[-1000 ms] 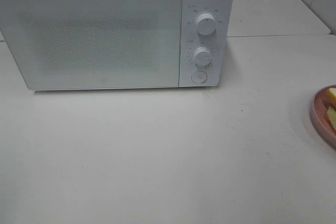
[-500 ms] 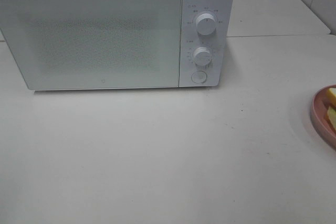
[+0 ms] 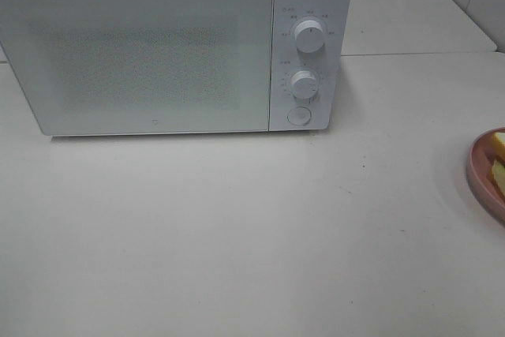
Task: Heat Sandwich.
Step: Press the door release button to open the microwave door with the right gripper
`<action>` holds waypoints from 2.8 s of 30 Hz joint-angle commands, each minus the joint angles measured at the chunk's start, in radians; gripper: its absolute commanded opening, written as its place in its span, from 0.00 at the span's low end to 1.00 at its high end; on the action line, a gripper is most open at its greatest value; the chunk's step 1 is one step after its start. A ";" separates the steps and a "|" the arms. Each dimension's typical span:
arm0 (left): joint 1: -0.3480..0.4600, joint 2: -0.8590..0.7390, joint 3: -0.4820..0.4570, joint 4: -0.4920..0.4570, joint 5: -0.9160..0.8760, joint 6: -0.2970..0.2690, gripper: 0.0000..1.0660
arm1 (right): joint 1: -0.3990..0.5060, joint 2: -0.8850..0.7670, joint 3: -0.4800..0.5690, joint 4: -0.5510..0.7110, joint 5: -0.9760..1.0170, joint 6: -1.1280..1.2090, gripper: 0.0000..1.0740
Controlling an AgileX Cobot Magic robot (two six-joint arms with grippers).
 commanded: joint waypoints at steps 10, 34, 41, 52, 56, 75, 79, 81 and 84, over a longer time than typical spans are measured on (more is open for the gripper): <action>-0.007 -0.004 0.003 0.000 -0.013 0.001 0.67 | -0.001 0.188 0.048 0.000 -0.413 -0.006 0.70; -0.007 -0.004 0.003 0.000 -0.013 0.001 0.67 | 0.000 0.558 0.234 -0.164 -1.015 0.133 0.58; -0.007 -0.004 0.003 0.000 -0.013 0.001 0.67 | 0.000 0.742 0.234 -0.470 -1.232 0.408 0.29; -0.007 -0.004 0.003 0.000 -0.013 0.001 0.67 | 0.002 1.009 0.234 -0.638 -1.472 0.580 0.00; -0.007 -0.004 0.003 0.000 -0.013 0.001 0.67 | 0.002 1.072 0.234 -0.619 -1.472 0.598 0.00; -0.007 -0.004 0.003 0.000 -0.013 0.001 0.67 | 0.019 1.355 0.217 -0.414 -1.552 0.775 0.00; -0.007 -0.004 0.003 0.000 -0.013 0.001 0.67 | 0.102 1.422 0.170 -0.353 -1.542 0.782 0.00; -0.007 -0.004 0.003 0.000 -0.013 0.001 0.67 | 0.125 1.445 0.155 -0.326 -1.542 0.782 0.00; -0.007 -0.004 0.003 0.000 -0.013 0.001 0.67 | 0.192 1.538 0.093 -0.227 -1.545 0.782 0.00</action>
